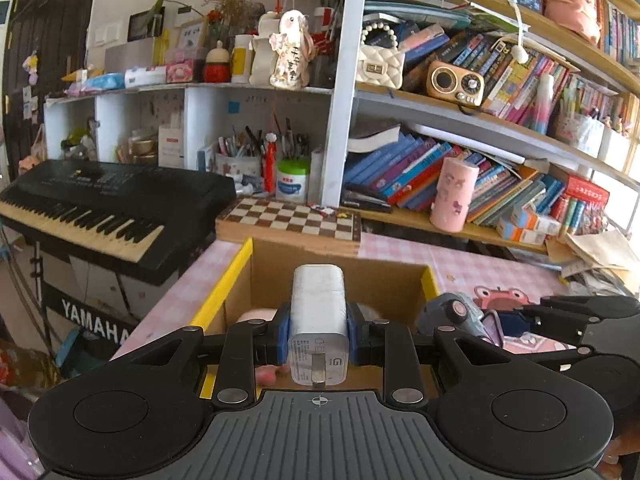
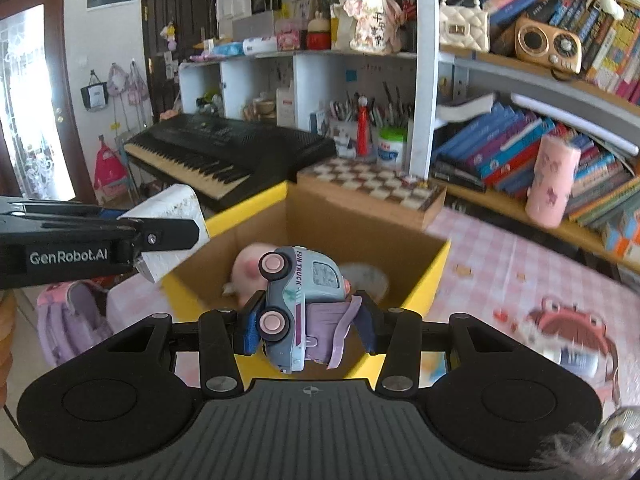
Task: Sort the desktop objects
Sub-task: 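Lower the charger and truck into the yellow box and open both tools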
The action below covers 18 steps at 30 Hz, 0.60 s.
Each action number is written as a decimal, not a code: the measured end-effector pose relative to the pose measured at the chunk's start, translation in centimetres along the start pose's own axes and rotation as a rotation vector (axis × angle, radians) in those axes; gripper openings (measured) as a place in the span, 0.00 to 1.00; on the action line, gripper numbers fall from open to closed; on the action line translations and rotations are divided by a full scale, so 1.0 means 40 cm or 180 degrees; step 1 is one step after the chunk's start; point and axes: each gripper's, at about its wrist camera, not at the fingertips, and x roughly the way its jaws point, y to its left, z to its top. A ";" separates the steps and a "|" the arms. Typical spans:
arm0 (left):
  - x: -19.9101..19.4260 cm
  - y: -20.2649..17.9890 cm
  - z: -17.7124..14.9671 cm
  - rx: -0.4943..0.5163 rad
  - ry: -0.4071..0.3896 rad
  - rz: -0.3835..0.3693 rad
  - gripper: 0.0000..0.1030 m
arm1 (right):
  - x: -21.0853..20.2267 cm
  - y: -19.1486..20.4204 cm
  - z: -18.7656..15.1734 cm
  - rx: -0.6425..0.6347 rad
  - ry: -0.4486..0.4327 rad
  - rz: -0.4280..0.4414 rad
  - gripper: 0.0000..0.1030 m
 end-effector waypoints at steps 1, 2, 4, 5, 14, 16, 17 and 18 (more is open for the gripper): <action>0.010 -0.001 0.005 0.0005 0.0005 0.0002 0.24 | 0.013 -0.009 0.011 -0.0028 -0.0014 0.0010 0.42; 0.024 -0.003 0.009 0.0019 0.0018 0.0006 0.25 | 0.026 -0.017 0.020 -0.0056 -0.0026 0.0021 0.42; 0.051 -0.007 0.017 0.0040 0.0058 0.0034 0.24 | 0.053 -0.029 0.035 -0.0110 -0.0047 0.0039 0.42; 0.067 -0.008 0.021 0.0044 0.0092 0.0051 0.25 | 0.072 -0.035 0.043 -0.0130 -0.0048 0.0054 0.42; 0.193 0.006 0.016 0.0058 0.0411 0.0224 0.25 | 0.235 -0.068 0.047 -0.0361 0.0252 0.0280 0.42; 0.223 0.010 0.009 0.0090 0.0509 0.0261 0.25 | 0.262 -0.069 0.039 -0.0438 0.0311 0.0313 0.42; 0.238 0.012 0.002 0.0110 0.0566 0.0286 0.25 | 0.273 -0.068 0.034 -0.0477 0.0336 0.0326 0.42; 0.250 0.013 -0.004 0.0126 0.0610 0.0306 0.25 | 0.284 -0.066 0.030 -0.0511 0.0366 0.0340 0.42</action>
